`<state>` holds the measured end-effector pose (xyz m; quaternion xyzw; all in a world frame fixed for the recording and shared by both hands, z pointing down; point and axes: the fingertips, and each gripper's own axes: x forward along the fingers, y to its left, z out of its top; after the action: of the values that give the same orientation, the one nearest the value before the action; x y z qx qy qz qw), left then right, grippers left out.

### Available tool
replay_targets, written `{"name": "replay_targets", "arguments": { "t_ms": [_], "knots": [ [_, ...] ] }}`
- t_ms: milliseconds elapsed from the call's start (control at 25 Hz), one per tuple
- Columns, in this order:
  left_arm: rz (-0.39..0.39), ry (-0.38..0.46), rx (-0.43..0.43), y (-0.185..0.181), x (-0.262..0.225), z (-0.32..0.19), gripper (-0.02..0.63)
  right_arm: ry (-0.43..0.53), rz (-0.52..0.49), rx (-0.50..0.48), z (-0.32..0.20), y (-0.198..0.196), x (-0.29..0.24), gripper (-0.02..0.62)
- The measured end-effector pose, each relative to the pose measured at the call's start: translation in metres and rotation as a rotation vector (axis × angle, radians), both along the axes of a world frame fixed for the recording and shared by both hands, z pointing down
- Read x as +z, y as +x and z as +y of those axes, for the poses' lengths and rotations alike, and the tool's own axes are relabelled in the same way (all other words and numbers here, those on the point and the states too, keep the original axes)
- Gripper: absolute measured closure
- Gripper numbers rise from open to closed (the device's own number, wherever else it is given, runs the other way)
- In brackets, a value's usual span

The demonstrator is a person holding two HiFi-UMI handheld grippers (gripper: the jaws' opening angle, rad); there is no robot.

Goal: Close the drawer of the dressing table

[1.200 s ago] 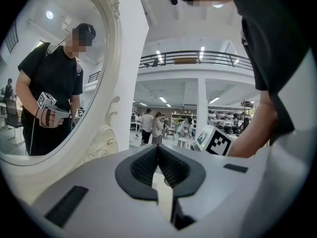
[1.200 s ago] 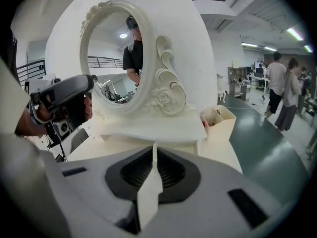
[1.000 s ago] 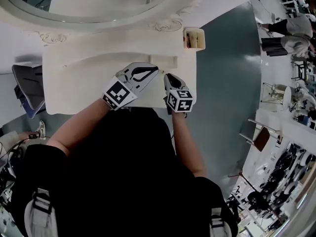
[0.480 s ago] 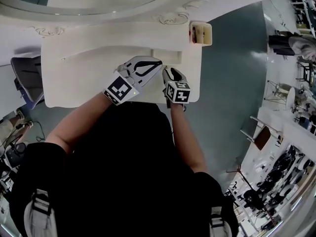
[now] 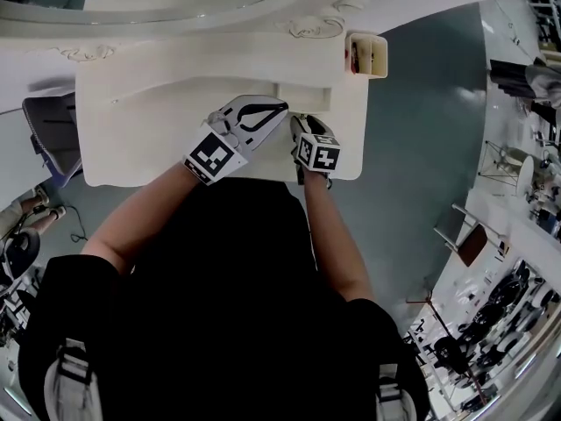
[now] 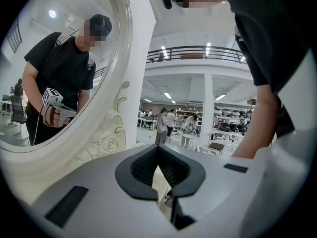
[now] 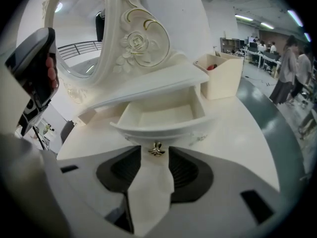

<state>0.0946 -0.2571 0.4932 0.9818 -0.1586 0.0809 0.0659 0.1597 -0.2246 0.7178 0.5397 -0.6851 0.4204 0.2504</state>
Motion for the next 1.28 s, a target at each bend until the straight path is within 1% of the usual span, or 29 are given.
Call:
{"name": "replay_targets", "arguments": {
  "t_ms": [160,280,360,800,1280],
  "knots": [
    [-0.008,-0.006,-0.009,-0.001,0.003,-0.002,0.614,-0.032,0.006,0.001,0.000,0.002,0.009,0.437],
    [-0.011,-0.009,-0.017,-0.001,0.005,-0.003,0.614,-0.048,0.000,-0.006,0.000,0.001,0.013,0.475],
    [-0.012,-0.011,-0.020,-0.001,0.005,-0.003,0.614,-0.048,-0.005,-0.011,0.000,0.001,0.012,0.484],
    [-0.009,-0.015,-0.041,0.001,0.005,-0.007,0.614,-0.039,-0.017,-0.017,-0.007,0.004,0.008,0.492],
    [-0.013,-0.024,-0.074,0.000,0.006,-0.018,0.614,-0.025,-0.040,-0.013,-0.037,0.006,0.006,0.497]
  ]
}}
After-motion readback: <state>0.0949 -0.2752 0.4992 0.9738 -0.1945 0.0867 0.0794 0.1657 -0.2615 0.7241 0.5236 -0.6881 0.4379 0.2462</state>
